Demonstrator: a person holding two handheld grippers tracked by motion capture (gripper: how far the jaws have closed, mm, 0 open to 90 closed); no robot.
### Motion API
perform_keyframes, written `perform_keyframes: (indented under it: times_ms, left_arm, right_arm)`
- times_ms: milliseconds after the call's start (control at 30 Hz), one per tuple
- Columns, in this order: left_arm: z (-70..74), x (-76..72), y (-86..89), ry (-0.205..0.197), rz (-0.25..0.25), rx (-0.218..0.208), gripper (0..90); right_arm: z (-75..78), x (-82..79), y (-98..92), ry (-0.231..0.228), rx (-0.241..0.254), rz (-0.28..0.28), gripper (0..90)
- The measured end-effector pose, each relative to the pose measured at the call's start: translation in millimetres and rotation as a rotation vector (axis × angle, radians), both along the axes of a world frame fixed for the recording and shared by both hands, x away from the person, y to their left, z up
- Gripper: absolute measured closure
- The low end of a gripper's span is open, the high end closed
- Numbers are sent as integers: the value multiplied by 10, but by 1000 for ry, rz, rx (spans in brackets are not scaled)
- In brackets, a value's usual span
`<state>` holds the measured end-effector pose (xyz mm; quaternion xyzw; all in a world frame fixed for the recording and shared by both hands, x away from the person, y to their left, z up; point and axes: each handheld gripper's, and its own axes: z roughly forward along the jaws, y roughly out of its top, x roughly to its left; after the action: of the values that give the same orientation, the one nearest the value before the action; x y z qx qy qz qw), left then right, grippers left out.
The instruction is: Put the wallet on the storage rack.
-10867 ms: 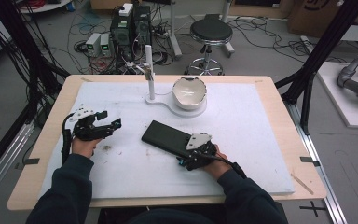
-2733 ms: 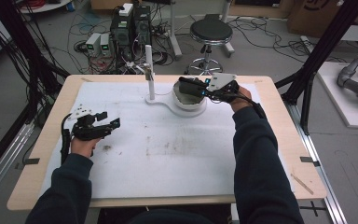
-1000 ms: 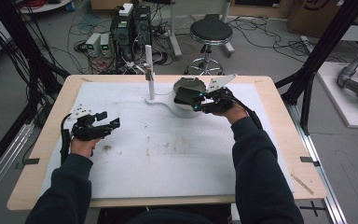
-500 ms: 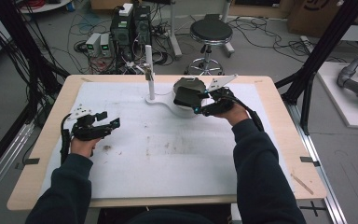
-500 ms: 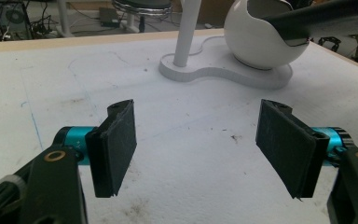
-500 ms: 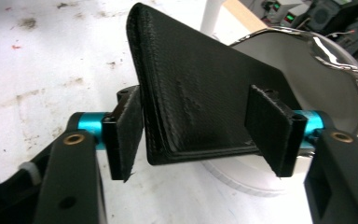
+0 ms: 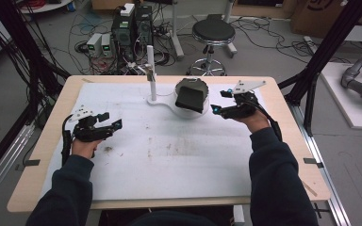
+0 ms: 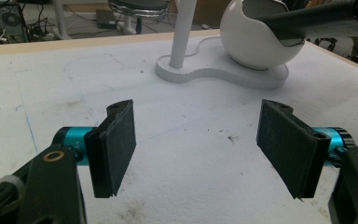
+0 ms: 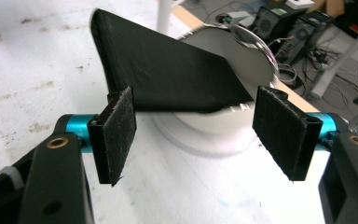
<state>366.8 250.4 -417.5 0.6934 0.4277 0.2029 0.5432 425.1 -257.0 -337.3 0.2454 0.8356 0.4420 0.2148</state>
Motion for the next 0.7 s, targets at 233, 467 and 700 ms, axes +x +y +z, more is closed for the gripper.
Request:
perform_keyframes:
  times_ms: [233,467,700]
  left_arm:
    - [49,-5,-8,-42,-1,-11,211]
    - [111,5,-79,-79,-35,4,189]
    - [108,11,-67,-78,-24,13,189]
  right_arm:
    - [-167,-270,-378,-21,12,-177,258]
    - [-376,-607,-636,-38,51,-287,214]
    - [-500,-673,-714,-19,98,-305,213]
